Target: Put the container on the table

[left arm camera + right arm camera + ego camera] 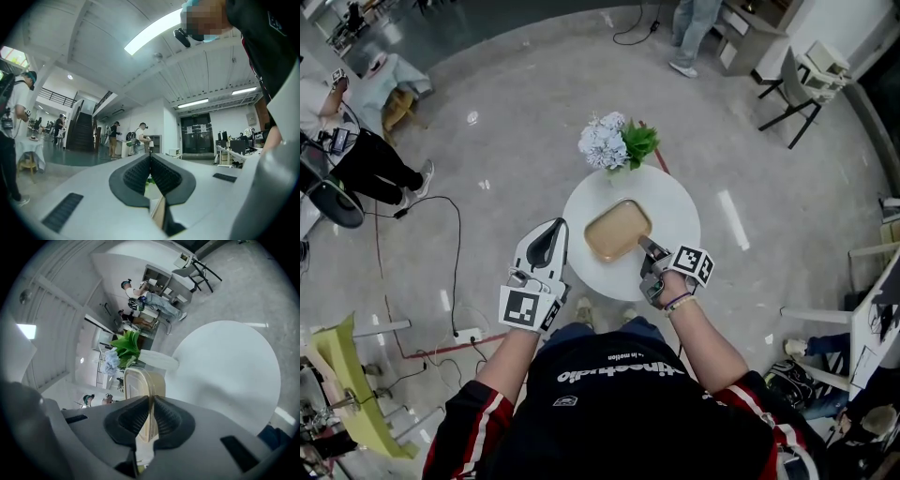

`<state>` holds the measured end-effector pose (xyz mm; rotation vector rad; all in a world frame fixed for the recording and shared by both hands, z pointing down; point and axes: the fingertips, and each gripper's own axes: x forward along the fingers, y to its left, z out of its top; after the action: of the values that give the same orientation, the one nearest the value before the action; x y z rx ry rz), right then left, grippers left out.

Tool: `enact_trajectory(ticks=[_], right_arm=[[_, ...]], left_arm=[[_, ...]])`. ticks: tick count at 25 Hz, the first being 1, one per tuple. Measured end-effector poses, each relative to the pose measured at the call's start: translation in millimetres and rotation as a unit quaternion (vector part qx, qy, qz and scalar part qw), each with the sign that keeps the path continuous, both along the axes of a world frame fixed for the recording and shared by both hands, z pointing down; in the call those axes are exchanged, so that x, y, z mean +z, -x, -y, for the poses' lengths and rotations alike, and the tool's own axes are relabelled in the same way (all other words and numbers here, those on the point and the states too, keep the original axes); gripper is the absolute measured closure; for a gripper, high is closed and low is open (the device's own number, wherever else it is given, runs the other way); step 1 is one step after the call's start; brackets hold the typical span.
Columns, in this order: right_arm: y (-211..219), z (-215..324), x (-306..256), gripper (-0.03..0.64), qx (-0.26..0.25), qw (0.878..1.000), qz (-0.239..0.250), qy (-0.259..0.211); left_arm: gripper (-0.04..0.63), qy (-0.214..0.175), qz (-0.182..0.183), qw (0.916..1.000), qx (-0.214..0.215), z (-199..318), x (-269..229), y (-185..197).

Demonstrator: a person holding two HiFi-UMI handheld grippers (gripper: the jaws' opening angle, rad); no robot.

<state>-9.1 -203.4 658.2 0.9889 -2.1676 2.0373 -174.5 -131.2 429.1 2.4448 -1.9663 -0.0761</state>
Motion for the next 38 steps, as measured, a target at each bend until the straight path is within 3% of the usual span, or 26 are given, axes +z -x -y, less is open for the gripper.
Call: enact_trajectory(ticks=[19,38], right_arm=[[4.7,-0.9,93.5,0.565,0.029,0.996,-0.051,0.071],[20.4,-3.6,144.5,0.565,0.044,0.989,-0.055,0.13]], left_arm=[[0.572,0.035,0.005,0.9993,-0.009,-9.9,23.1,17.4],[0.572,0.061,0.007,0.998,-0.016,-0.4,39.8,44.5]])
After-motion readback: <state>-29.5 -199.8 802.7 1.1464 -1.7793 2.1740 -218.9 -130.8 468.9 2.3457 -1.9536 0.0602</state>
